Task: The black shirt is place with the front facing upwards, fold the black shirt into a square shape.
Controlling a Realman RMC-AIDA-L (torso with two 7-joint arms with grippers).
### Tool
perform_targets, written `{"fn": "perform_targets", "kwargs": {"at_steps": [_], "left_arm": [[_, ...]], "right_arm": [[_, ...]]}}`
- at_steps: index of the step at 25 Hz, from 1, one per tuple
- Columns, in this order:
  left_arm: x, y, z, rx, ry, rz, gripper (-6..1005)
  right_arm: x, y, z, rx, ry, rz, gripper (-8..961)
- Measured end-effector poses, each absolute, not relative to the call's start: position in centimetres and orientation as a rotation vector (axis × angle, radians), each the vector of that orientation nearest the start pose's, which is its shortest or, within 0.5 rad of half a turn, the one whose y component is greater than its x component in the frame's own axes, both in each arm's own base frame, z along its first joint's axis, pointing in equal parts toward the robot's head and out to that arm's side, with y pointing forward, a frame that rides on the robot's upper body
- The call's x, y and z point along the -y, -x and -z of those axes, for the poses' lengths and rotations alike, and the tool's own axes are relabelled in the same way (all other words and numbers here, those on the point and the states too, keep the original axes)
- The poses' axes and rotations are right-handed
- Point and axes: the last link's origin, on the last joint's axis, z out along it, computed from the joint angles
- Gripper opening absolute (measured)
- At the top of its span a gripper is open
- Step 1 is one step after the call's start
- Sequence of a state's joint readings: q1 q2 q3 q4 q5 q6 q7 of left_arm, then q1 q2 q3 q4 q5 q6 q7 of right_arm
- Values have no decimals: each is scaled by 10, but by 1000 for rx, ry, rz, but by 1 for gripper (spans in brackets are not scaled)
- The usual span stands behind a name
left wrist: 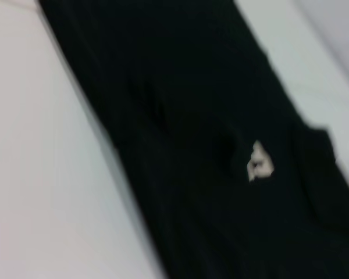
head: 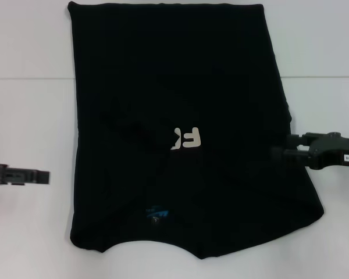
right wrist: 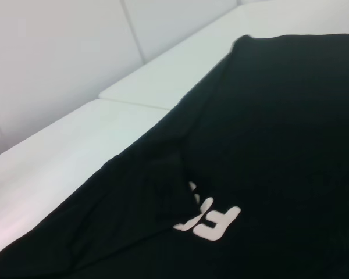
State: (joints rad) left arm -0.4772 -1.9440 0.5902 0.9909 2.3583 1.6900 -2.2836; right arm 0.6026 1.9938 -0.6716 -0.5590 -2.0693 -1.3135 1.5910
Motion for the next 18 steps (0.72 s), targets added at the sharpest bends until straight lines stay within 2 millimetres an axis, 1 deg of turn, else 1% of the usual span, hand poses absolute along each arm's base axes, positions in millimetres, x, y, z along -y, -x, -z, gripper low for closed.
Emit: {"fn": "perform_targets", "kwargs": {"at_steps": [1, 2, 6, 9, 13, 15, 18], "left_arm": [[-327, 309, -105, 1580, 2314, 218, 845], [-332, 301, -101, 1555, 2330, 131, 883], [-351, 271, -90, 1458, 2370, -85, 876], [-359, 246, -80, 1356, 2399, -214, 874], [-360, 213, -61, 1163, 2416, -393, 873], [-359, 200, -53, 1078, 2417, -466, 873], [-353, 190, -41, 1020, 2425, -553, 872]], "right_arm": [[-372, -290, -19, -935, 2512, -496, 735], [-373, -291, -20, -940, 2505, -499, 735], [-374, -293, -24, -960, 2465, -526, 735], [-375, -297, -25, -982, 2431, -537, 734], [-376, -300, -25, -1003, 2403, -540, 734], [-375, -302, -25, -1012, 2393, -544, 734], [-376, -304, -26, -1024, 2373, -546, 734]]}}
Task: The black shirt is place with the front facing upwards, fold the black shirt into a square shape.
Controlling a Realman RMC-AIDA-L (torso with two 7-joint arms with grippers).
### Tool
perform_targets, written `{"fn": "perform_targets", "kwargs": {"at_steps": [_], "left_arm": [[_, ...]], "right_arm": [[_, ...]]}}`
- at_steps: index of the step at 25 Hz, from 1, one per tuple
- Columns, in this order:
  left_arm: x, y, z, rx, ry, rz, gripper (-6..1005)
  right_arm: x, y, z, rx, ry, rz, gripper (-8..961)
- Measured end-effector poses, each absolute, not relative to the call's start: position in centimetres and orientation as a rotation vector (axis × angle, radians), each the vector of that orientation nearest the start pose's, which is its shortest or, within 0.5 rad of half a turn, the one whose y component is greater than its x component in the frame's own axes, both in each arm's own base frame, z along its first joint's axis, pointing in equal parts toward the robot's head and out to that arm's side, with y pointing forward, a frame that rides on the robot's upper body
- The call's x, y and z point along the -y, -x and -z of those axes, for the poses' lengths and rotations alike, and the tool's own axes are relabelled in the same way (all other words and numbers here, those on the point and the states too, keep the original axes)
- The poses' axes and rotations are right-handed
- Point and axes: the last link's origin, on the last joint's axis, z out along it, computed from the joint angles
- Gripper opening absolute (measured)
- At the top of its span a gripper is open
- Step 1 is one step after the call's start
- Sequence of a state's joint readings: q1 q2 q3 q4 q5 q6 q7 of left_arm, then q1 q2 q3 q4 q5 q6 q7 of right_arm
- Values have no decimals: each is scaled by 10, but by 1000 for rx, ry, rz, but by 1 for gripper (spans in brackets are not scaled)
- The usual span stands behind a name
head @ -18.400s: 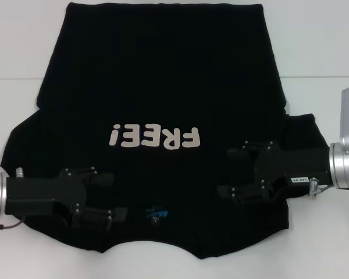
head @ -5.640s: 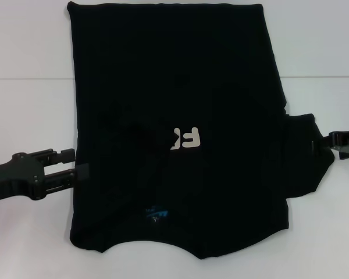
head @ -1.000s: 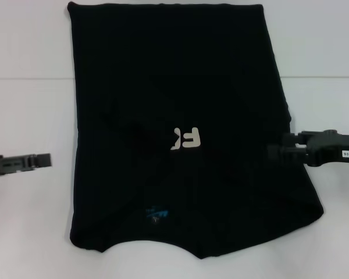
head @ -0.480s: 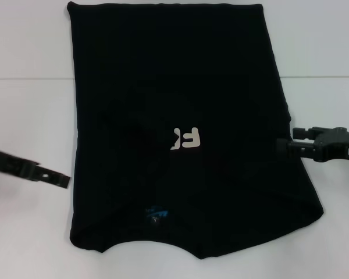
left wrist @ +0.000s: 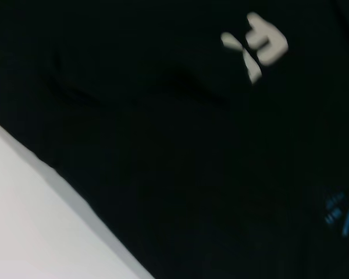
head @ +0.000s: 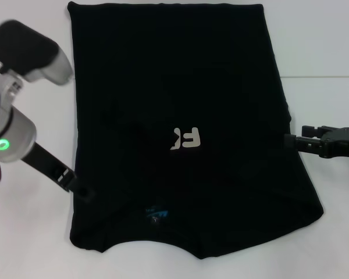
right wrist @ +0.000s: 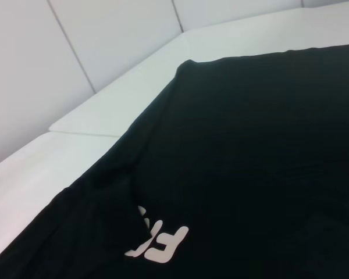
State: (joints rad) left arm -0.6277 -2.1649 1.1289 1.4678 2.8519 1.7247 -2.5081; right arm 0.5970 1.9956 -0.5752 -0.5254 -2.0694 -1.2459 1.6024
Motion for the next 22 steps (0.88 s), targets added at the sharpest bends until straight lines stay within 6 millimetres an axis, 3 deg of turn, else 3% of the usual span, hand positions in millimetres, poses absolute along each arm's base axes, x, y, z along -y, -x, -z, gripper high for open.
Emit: {"fn": "perform_targets", "kwargs": {"at_steps": [7, 13, 22], "left_arm": [[-341, 185, -17, 982, 2469, -673, 872], [-335, 194, 3, 956, 2470, -739, 872], [-336, 205, 12, 971, 2452, -760, 873]], "right_arm": [[-376, -308, -25, -1038, 2350, -538, 734], [-377, -309, -25, -1038, 2343, -533, 734], [-379, -308, -27, -1031, 2342, -533, 733]]}}
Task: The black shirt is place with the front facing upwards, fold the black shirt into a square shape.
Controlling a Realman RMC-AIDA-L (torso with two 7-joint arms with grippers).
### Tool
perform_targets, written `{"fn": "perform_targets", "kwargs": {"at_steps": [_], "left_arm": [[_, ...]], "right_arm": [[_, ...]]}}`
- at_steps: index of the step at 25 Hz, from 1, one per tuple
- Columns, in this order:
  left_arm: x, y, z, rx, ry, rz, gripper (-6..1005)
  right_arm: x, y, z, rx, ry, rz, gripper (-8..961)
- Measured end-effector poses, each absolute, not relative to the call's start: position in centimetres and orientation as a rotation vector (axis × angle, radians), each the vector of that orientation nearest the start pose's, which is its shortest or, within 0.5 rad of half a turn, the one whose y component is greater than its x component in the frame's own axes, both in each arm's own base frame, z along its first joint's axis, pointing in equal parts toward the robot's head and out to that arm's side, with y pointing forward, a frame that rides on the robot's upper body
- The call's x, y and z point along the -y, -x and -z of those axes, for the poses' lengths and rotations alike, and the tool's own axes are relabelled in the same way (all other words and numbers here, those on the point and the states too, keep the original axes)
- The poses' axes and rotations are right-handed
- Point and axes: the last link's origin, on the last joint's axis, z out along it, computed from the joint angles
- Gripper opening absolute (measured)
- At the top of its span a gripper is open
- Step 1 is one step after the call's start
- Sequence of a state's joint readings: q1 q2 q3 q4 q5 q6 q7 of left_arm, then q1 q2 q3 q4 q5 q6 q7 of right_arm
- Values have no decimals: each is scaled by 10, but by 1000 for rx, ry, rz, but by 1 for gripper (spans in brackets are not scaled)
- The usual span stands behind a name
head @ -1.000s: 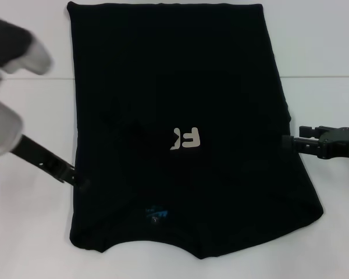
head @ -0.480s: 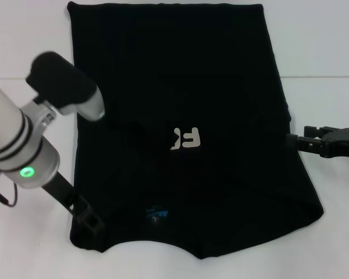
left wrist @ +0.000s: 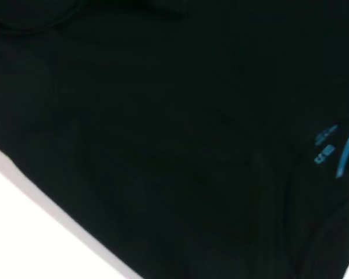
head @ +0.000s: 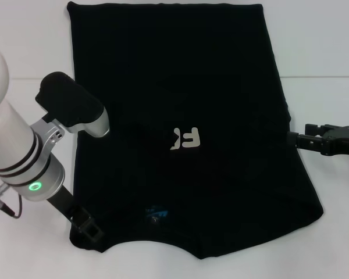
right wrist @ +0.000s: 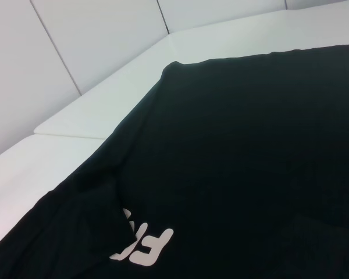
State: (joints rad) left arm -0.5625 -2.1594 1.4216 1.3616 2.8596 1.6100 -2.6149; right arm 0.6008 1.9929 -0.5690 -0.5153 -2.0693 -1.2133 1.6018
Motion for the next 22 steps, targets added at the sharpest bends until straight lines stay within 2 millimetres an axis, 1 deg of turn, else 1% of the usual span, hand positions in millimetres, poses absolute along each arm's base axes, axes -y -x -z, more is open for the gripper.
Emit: {"fn": "perform_targets", "kwargs": {"at_steps": [6, 16, 22], "left_arm": [[-340, 217, 13, 1008, 2422, -784, 873], [-342, 225, 14, 1026, 2406, -793, 873], [-342, 228, 16, 1037, 2401, -794, 827]], "right_arm": [[-380, -306, -27, -1026, 2346, -535, 733], [-381, -305, -28, -1021, 2350, -538, 733], [-380, -305, -27, -1022, 2351, -539, 733]]}}
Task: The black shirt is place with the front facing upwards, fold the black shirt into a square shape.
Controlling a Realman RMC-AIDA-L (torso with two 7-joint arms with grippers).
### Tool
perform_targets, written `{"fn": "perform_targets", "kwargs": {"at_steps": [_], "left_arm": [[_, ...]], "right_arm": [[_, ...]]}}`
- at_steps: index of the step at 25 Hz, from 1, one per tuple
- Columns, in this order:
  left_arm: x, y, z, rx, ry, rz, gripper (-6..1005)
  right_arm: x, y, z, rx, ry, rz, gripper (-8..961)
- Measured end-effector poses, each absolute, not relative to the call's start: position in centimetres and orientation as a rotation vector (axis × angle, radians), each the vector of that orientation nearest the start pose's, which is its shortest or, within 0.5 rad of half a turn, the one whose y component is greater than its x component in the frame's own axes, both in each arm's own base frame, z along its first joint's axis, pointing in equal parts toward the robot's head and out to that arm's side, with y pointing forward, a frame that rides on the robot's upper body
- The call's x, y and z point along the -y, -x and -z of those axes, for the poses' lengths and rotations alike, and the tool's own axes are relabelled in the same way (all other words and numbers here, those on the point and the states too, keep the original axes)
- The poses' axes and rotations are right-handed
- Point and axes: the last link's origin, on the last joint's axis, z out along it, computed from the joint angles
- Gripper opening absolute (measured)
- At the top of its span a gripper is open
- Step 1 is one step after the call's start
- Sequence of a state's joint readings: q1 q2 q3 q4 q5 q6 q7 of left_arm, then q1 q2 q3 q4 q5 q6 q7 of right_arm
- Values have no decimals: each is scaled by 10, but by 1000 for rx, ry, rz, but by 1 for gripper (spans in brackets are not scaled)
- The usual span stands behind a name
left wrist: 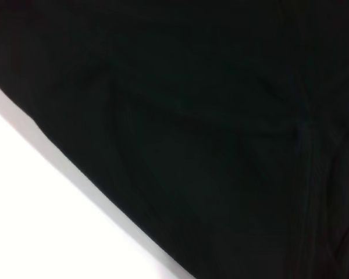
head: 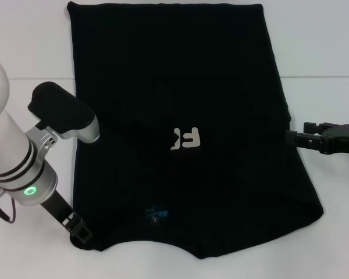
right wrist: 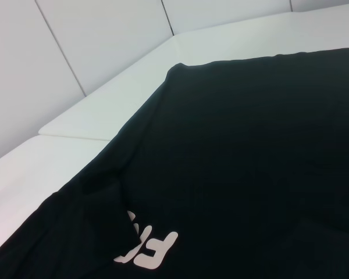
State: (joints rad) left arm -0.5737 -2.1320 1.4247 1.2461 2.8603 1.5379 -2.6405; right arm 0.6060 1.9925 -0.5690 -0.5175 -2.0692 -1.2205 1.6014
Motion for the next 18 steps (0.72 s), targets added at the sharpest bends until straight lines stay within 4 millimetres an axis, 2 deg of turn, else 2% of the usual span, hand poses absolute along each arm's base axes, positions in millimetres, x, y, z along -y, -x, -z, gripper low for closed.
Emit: {"fn": "perform_targets", "kwargs": {"at_steps": [5, 8, 18], "left_arm": [[-342, 227, 17, 1036, 2409, -786, 789], [-342, 228, 15, 1048, 2405, -773, 570], [-344, 228, 16, 1066, 2409, -765, 360]], "right_arm": [[-380, -306, -28, -1024, 2350, -538, 732], [-379, -306, -28, -1025, 2350, -537, 732], [-379, -304, -28, -1019, 2360, -544, 732]]}}
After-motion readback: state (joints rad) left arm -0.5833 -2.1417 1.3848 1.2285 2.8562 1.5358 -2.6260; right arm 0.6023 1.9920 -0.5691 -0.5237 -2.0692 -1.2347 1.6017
